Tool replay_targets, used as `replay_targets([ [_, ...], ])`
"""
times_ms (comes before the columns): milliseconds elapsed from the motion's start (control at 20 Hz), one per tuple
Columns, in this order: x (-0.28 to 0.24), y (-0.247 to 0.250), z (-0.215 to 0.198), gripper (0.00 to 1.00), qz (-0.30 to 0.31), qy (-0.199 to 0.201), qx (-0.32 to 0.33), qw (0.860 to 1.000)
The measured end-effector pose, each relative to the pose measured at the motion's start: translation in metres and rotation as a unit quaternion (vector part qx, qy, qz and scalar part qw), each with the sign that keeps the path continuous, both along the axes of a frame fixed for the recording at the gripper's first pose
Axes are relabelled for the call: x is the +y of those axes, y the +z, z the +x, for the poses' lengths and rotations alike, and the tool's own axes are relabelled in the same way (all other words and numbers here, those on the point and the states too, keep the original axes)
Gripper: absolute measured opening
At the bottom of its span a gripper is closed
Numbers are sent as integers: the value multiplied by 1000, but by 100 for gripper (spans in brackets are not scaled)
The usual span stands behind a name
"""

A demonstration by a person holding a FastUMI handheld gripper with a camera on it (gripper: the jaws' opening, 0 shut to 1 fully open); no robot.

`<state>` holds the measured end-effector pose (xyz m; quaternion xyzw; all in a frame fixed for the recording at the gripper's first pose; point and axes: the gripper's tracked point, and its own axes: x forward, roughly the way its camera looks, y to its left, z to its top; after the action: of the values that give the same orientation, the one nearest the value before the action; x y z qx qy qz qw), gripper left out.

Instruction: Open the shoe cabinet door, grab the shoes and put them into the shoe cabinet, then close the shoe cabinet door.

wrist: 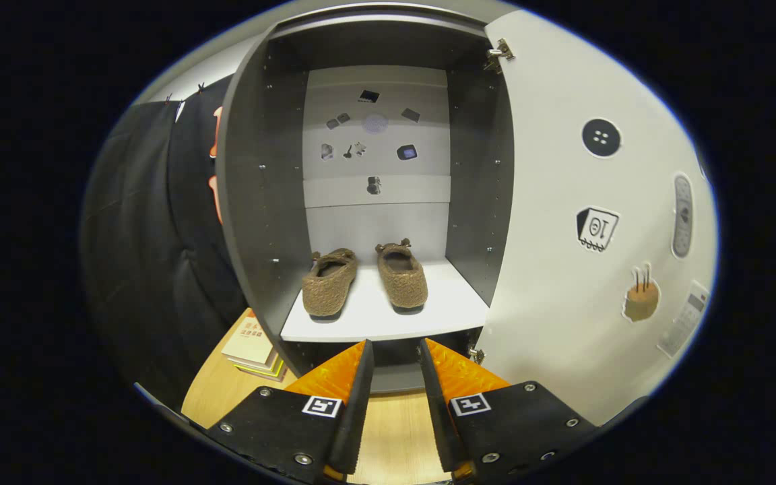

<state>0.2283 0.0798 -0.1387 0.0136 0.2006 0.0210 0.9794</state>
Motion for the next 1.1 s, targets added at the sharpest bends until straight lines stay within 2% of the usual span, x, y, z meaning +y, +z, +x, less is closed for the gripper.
replay_targets([
  [150,-9,1,-34,45,1,26,-7,1000],
  [350,-23,8,-100,45,32,79,-12,996],
  [500,-51,6,-148,53,38,105,-15,994],
  [650,-74,9,-189,55,59,127,-18,990],
  [700,-82,12,-197,59,67,132,-22,989],
  [900,-130,22,-214,69,84,118,-35,989],
  [1100,-177,35,-217,71,103,94,-52,989],
])
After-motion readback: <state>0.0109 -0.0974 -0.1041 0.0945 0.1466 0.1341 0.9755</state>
